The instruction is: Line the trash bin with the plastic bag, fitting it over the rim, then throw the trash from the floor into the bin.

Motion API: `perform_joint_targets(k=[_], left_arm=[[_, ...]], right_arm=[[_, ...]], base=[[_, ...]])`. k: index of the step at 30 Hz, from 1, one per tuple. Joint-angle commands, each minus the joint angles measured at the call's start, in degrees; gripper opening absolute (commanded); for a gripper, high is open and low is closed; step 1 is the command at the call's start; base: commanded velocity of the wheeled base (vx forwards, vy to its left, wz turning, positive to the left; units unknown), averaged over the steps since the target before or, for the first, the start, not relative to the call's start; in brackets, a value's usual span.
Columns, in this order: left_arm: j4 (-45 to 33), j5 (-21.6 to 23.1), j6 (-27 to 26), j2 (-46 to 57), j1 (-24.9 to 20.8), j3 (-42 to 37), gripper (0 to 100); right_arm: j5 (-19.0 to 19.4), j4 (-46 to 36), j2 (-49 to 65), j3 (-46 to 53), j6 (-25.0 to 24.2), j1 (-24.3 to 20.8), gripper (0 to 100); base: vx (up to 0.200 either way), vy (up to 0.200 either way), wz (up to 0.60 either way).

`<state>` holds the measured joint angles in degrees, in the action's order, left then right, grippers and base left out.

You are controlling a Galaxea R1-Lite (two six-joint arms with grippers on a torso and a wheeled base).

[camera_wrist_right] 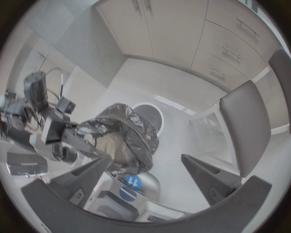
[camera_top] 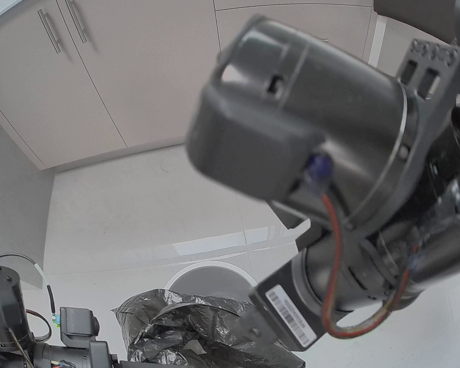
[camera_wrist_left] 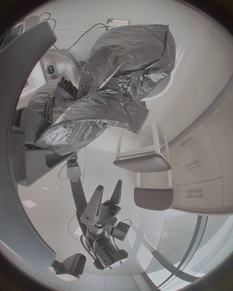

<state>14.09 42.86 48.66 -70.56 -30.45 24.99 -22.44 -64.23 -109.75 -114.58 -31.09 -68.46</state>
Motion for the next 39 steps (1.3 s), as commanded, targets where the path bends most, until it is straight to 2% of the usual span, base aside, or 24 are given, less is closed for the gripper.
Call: perform_joint_targets(k=[1,2,3,7,11,16,20,28,32,37,39], left_arm=[[2.3,0.0,1.7,5.4,4.4,0.3,0],[2.3,0.0,1.9,5.6,4.6,0.3,0],[4.8,-0.1,4.7,6.6,6.3,0.8,0],[14.0,-0.2,11.3,6.8,9.7,0.8,0],[21.6,-0.4,15.7,6.8,12.8,0.6,0],[30.3,-0.2,20.2,6.7,16.9,1.7,0],[31.1,-0.1,20.8,6.9,17.2,1.9,0],[31.1,0.1,20.8,8.0,17.1,1.6,0],[31.1,0.2,20.8,8.8,16.9,1.5,0],[31.1,1.3,20.8,9.5,16.7,1.8,0],[31.1,2.5,21.1,10.5,16.5,2.2,0]], right_arm=[[1.3,10.0,3.2,5.6,0.1,0.9,100],[1.3,10.5,3.4,6.3,0.1,0.9,100],[3.2,17.6,5.9,15.1,1.8,1.0,100],[6.4,31.7,10.0,29.9,4.5,2.3,100],[7.0,37.6,11.8,38.6,5.3,3.3,100],[9.8,43.7,12.4,47.9,4.5,4.7,100],[9.7,48.3,12.5,49.0,4.6,6.9,100],[10.1,49.7,12.4,47.0,4.6,11.9,100],[10.3,50.7,12.2,44.4,4.6,12.7,100],[14.0,50.7,10.8,42.4,4.6,12.7,100],[17.1,50.8,9.3,40.8,4.5,12.9,100]], base=[[0.0,0.0,0.0],[0.0,0.0,0.0],[0.0,0.0,0.0],[0.0,0.0,0.0],[0.0,0.0,0.0],[0.0,0.0,0.0],[0.0,0.0,0.0],[0.0,0.0,0.0],[0.0,0.0,0.0],[0.0,0.0,0.0],[0.0,0.0,0.0]])
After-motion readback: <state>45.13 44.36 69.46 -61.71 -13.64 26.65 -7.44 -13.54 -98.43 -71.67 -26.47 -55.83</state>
